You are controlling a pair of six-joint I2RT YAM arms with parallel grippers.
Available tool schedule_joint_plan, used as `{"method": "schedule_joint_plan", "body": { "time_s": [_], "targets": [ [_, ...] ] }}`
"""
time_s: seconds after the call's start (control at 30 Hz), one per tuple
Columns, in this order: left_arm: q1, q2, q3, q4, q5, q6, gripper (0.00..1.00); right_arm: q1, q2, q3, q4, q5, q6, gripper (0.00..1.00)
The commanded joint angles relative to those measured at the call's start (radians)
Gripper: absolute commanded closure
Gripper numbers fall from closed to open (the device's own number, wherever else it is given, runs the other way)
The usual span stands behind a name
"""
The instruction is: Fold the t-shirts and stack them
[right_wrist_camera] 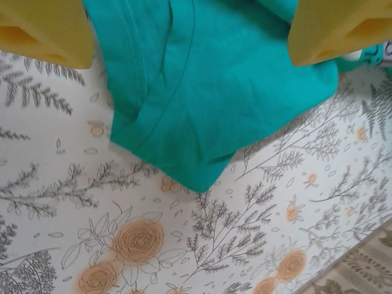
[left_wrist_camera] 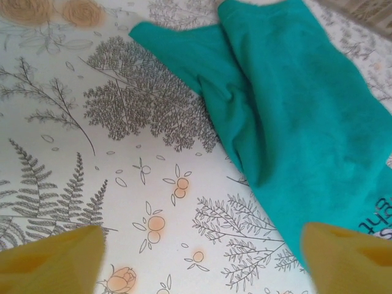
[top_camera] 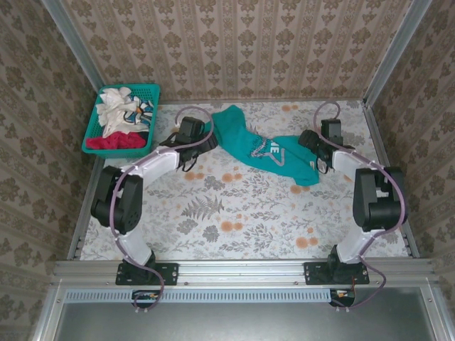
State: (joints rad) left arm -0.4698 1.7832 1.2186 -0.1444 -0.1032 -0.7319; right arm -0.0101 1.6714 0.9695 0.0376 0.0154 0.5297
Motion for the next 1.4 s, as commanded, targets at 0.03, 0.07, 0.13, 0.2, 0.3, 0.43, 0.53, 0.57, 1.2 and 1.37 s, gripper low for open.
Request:
{"method": "schedule_joint_plan", "body": {
  "time_s": [0.03,0.07,0.13,0.2,0.3,0.43,0.53,0.57,1.2,1.37],
  "targets": [
    [0.001,0.110,0.135,-0.068,0.051,-0.112,0.38,0.024,-0.171,-0.143,0.025,-0.042,0.017,0.16],
    [0.001,0.133,0.158,-0.073,0.061,-0.121,0.42,0.033,-0.201,-0.174,0.024,-0.059,0.022,0.16],
    [0.004,0.189,0.206,-0.074,0.079,-0.134,0.50,0.059,-0.270,-0.244,0.014,-0.074,0.041,0.16],
    [0.008,0.237,0.251,-0.080,0.094,-0.142,0.54,0.084,-0.350,-0.304,-0.001,-0.081,0.062,0.16],
    [0.008,0.298,0.314,-0.087,0.112,-0.152,0.56,0.115,-0.447,-0.377,-0.047,-0.079,0.116,0.16],
    [0.043,0.377,0.397,-0.101,0.122,-0.157,0.60,0.127,-0.547,-0.447,-0.135,-0.036,0.179,0.18],
    [0.051,0.429,0.438,-0.108,0.130,-0.166,0.61,0.128,-0.549,-0.460,-0.170,-0.040,0.179,0.18],
    [0.054,0.443,0.449,-0.110,0.128,-0.168,0.61,0.128,-0.538,-0.462,-0.167,-0.039,0.179,0.18],
    [0.056,0.566,0.527,-0.069,0.163,-0.224,1.00,0.110,-0.244,-0.411,0.075,0.005,0.240,0.66],
    [0.057,0.520,0.497,-0.056,0.142,-0.205,1.00,0.100,-0.318,-0.408,0.064,0.047,0.192,1.00]
  ]
}}
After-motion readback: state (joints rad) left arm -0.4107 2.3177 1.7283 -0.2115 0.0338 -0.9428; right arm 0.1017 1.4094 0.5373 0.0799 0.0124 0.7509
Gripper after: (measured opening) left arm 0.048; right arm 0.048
